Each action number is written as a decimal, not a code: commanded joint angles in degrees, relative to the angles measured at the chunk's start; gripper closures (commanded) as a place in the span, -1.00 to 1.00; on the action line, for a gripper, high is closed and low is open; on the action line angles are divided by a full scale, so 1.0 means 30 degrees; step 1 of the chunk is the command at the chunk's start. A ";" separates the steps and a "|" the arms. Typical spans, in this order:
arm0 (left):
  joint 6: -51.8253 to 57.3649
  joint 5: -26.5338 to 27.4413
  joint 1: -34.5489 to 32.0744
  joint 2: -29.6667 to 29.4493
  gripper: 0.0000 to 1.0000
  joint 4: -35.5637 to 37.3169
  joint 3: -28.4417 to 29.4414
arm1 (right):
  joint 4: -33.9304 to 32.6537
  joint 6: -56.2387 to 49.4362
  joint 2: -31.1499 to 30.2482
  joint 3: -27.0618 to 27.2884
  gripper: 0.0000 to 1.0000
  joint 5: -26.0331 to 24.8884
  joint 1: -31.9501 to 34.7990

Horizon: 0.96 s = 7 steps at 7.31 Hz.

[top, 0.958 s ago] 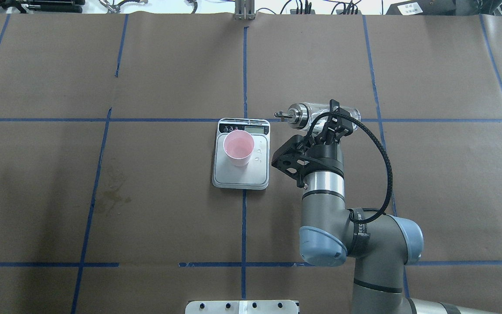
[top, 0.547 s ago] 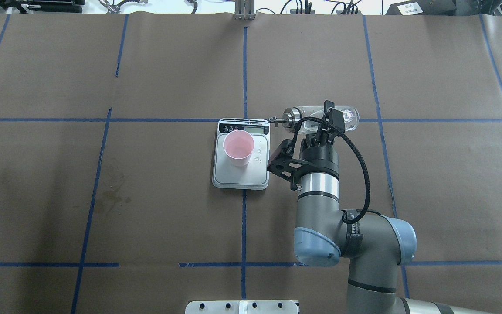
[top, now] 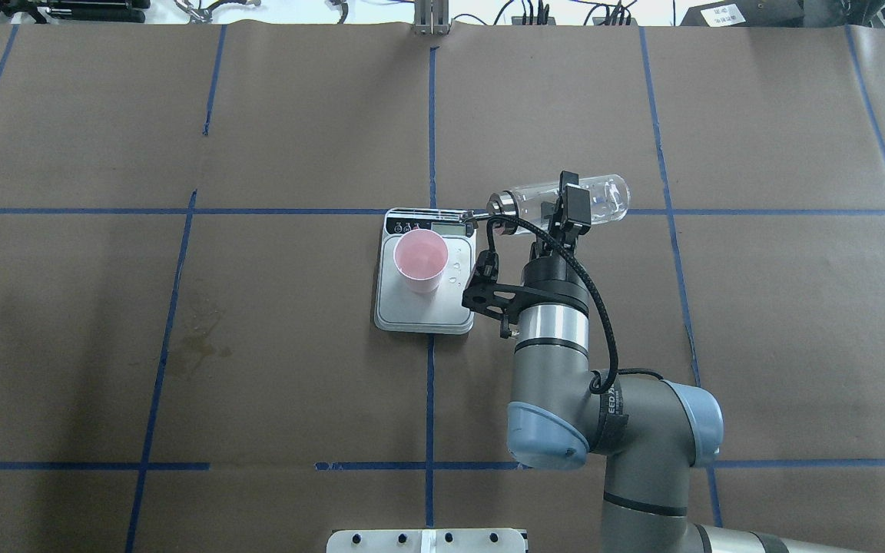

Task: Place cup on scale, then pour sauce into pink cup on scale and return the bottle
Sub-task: 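Tilt the bottle with the right gripper, spout over the pink cup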

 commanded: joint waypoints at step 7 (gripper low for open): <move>0.0000 0.0000 0.0000 -0.0081 -1.00 0.0000 0.0030 | -0.0015 -0.2531 0.1441 -0.2726 1.00 -0.1917 0.0019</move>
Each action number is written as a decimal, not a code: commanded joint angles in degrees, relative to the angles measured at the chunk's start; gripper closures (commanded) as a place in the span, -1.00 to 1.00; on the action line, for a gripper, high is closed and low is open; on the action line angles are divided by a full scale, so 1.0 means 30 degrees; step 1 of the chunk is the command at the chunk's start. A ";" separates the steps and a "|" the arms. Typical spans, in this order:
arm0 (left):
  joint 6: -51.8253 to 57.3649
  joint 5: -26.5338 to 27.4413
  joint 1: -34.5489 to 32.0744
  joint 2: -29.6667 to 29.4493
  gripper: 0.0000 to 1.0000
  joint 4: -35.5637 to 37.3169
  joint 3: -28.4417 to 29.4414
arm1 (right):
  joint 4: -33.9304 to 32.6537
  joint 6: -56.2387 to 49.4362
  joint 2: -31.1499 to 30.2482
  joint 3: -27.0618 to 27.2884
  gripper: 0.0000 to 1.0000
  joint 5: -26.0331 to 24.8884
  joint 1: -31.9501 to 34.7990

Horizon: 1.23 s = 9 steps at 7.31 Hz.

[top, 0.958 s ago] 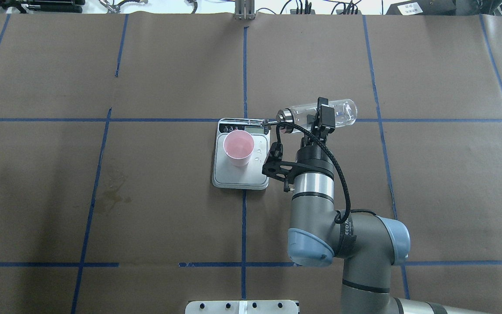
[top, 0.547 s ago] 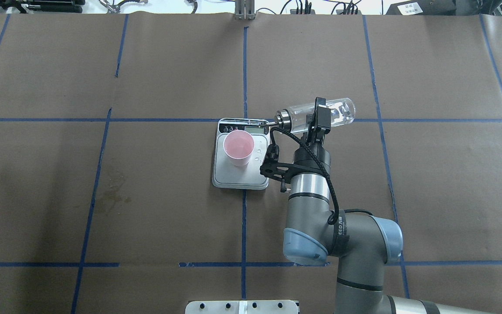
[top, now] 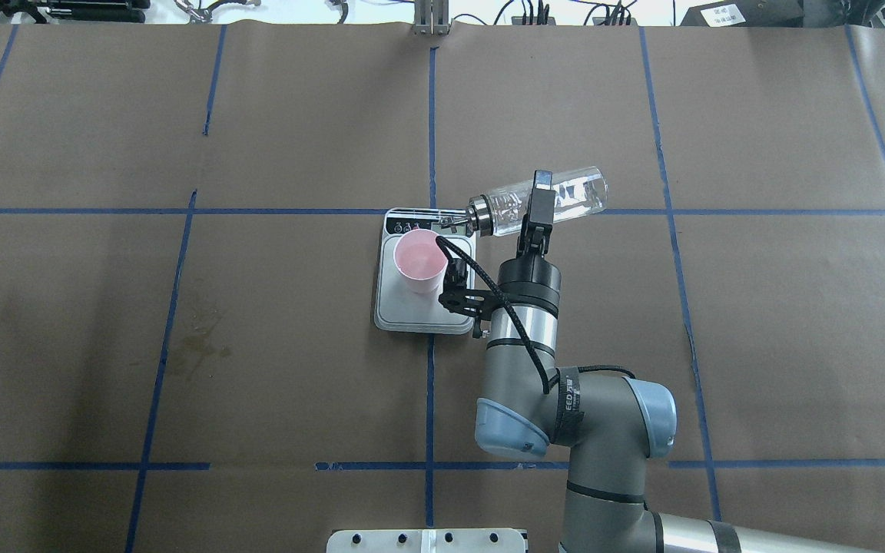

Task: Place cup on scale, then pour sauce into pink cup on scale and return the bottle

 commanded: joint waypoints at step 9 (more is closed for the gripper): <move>0.0000 0.0000 0.0059 -0.0138 -1.00 0.0176 0.0021 | 0.0008 -0.1662 -0.0278 -0.0335 1.00 -0.1803 -0.0193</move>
